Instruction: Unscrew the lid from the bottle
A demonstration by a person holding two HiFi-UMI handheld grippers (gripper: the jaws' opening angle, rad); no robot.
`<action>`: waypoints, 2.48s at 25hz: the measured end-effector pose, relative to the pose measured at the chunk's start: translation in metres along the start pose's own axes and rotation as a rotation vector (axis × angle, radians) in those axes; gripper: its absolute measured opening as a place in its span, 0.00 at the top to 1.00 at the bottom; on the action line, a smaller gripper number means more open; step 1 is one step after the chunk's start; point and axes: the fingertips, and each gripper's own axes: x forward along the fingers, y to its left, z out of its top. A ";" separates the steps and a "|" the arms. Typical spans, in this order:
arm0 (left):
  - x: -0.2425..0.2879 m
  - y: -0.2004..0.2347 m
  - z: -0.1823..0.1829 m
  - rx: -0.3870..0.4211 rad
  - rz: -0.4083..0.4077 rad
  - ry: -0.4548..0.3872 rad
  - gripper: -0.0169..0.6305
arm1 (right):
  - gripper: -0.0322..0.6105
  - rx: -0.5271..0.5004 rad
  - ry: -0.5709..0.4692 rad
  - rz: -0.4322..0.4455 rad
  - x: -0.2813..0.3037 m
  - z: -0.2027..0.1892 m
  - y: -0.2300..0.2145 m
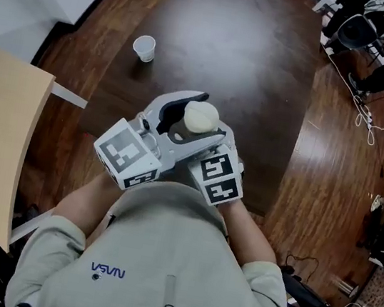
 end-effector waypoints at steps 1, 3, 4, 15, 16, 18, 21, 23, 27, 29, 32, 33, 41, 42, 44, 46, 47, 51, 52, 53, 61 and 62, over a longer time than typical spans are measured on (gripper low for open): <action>0.002 0.001 -0.002 0.002 0.035 0.003 0.50 | 0.48 0.006 0.003 -0.054 0.000 -0.002 -0.005; 0.004 0.002 -0.006 -0.005 0.088 0.010 0.50 | 0.48 0.019 -0.003 -0.123 0.000 -0.005 -0.012; 0.005 0.003 -0.008 -0.009 0.106 0.013 0.50 | 0.48 0.024 -0.007 -0.147 0.000 -0.007 -0.014; 0.008 0.001 -0.017 -0.030 0.121 0.027 0.50 | 0.48 0.034 -0.009 -0.168 -0.001 -0.015 -0.017; 0.008 -0.001 -0.016 -0.032 0.108 0.021 0.50 | 0.48 0.034 -0.008 -0.158 -0.002 -0.015 -0.016; 0.009 -0.008 -0.009 -0.045 0.058 -0.010 0.50 | 0.48 0.033 -0.011 -0.119 -0.005 -0.014 -0.013; 0.006 -0.022 0.004 -0.081 -0.046 -0.055 0.42 | 0.48 0.025 -0.020 -0.011 -0.013 -0.009 -0.004; 0.000 -0.029 0.011 -0.114 -0.129 -0.068 0.39 | 0.48 0.014 -0.030 0.099 -0.020 -0.004 0.006; -0.019 -0.039 0.020 -0.272 -0.362 -0.070 0.39 | 0.48 -0.028 -0.037 0.397 -0.044 0.005 0.039; -0.029 -0.042 0.027 -0.341 -0.489 -0.067 0.39 | 0.48 -0.068 -0.016 0.548 -0.059 0.005 0.061; -0.040 -0.053 0.037 -0.342 -0.650 -0.056 0.39 | 0.48 -0.104 0.014 0.780 -0.082 0.004 0.094; -0.042 -0.058 0.040 -0.334 -0.694 -0.051 0.39 | 0.48 -0.109 0.017 0.844 -0.089 0.005 0.103; -0.047 -0.078 0.046 -0.296 -0.849 -0.030 0.50 | 0.48 -0.098 0.001 1.022 -0.103 0.011 0.129; -0.046 -0.078 0.047 -0.293 -0.844 -0.029 0.51 | 0.48 -0.098 0.001 1.017 -0.102 0.011 0.128; -0.044 -0.077 0.047 -0.280 -0.826 -0.028 0.51 | 0.48 -0.098 0.000 0.999 -0.101 0.011 0.124; -0.040 -0.075 0.046 -0.255 -0.786 -0.027 0.51 | 0.48 -0.094 -0.001 0.957 -0.096 0.010 0.118; -0.037 -0.073 0.045 -0.239 -0.756 -0.025 0.51 | 0.48 -0.093 0.000 0.923 -0.092 0.010 0.114; -0.030 -0.060 0.041 -0.146 -0.583 -0.035 0.51 | 0.48 -0.083 -0.005 0.717 -0.067 0.012 0.093; -0.029 -0.057 0.042 -0.117 -0.537 -0.046 0.51 | 0.48 -0.076 -0.013 0.661 -0.061 0.014 0.087; -0.028 -0.054 0.042 -0.092 -0.488 -0.059 0.51 | 0.48 -0.069 -0.021 0.603 -0.055 0.016 0.081; -0.011 -0.040 0.045 0.033 -0.062 -0.123 0.51 | 0.48 -0.028 -0.066 0.032 -0.029 0.023 0.017; -0.009 -0.040 0.044 0.030 -0.031 -0.126 0.51 | 0.48 -0.022 -0.074 -0.008 -0.027 0.022 0.013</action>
